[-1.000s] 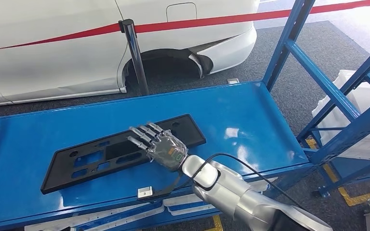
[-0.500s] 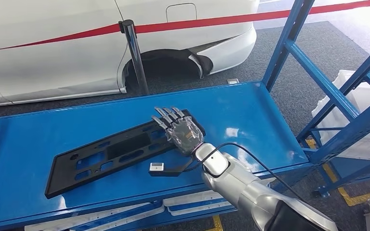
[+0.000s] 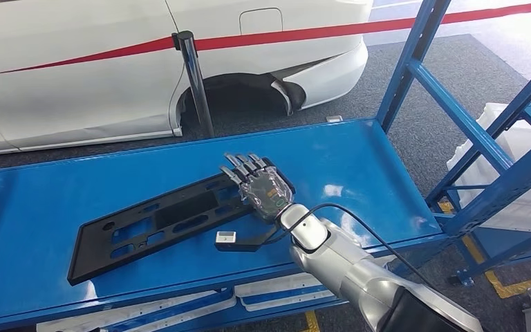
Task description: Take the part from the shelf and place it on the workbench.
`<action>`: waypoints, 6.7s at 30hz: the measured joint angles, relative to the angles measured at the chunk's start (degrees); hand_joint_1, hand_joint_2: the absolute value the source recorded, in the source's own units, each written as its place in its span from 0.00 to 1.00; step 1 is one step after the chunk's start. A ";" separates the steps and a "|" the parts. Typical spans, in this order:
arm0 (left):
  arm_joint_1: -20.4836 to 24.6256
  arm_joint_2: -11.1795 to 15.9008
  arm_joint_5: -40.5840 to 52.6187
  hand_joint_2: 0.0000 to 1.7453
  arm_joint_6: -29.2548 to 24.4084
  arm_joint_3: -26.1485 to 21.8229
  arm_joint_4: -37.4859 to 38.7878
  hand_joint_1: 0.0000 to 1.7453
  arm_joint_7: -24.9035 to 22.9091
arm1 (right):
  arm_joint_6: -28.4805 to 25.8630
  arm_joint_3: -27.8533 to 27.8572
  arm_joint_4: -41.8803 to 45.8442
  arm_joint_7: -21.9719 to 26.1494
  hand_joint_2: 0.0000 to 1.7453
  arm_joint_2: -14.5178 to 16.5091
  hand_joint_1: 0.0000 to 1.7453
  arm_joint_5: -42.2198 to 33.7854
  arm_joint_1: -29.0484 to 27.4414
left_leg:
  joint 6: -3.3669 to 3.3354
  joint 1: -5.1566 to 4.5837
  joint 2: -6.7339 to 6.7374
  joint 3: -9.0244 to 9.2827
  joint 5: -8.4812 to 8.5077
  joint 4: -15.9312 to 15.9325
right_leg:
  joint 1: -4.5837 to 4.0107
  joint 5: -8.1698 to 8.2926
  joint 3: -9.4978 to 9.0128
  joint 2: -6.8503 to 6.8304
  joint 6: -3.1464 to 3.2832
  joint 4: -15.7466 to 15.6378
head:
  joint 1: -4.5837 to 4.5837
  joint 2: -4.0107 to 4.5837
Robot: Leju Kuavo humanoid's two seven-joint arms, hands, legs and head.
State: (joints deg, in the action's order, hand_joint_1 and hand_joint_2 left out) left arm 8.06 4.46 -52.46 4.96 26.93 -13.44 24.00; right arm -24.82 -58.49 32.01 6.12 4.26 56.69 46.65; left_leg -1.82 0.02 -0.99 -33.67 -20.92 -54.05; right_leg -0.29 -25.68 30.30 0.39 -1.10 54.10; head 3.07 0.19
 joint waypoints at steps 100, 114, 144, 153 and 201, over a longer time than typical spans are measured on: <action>-2.71 -1.05 -1.11 0.00 5.14 -1.90 0.20 0.00 5.46 | 39.15 33.57 49.46 32.42 1.00 -1.97 1.00 -89.17 -20.68 | 1.54 1.12 0.10 -1.36 0.37 -0.65 | 1.42 -0.32 0.22 0.49 -0.76 0.93 | -0.09 0.00; -2.34 -1.09 -0.90 0.00 5.81 -1.88 0.22 0.00 5.46 | 40.01 33.74 47.82 32.36 1.00 -1.82 1.00 -90.26 -20.69 | -0.37 -0.38 0.65 6.16 -5.25 0.63 | 0.21 4.83 5.25 0.05 -0.16 0.75 | 0.01 0.00; -1.82 -0.89 0.28 0.00 5.06 -1.73 0.35 0.00 6.68 | 37.78 35.01 46.50 33.53 1.00 -1.69 1.00 -87.09 -20.88 | -1.44 -0.92 1.65 8.07 -7.98 1.10 | 0.57 5.79 6.60 -1.15 -0.03 1.17 | 0.33 -0.01; -2.59 -1.02 0.15 0.00 4.66 -1.73 0.36 0.00 6.69 | 36.59 34.99 46.48 33.67 1.00 -1.66 1.00 -84.86 -20.91 | -2.11 -0.53 -1.40 4.49 -2.58 2.12 | 1.02 -3.65 10.55 -0.62 -2.40 16.65 | 0.39 -0.01; -3.44 -1.78 0.65 0.00 1.72 -0.95 0.69 0.00 5.20 | 36.85 34.86 48.05 32.89 1.00 -1.74 1.00 -85.04 -22.79 | 1.77 0.73 2.47 -3.18 -3.73 -7.83 | 1.06 0.16 1.48 -5.09 0.44 1.29 | 0.60 0.01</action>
State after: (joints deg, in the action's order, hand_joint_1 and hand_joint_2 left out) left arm 4.63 2.68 -51.81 6.67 25.98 -12.75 29.20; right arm 12.03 -23.63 80.06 39.01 2.51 -28.35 23.86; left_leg -0.05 0.75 1.47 -36.85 -24.65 -61.89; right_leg 0.77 -25.52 31.78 -4.70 -0.66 55.39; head 3.67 0.20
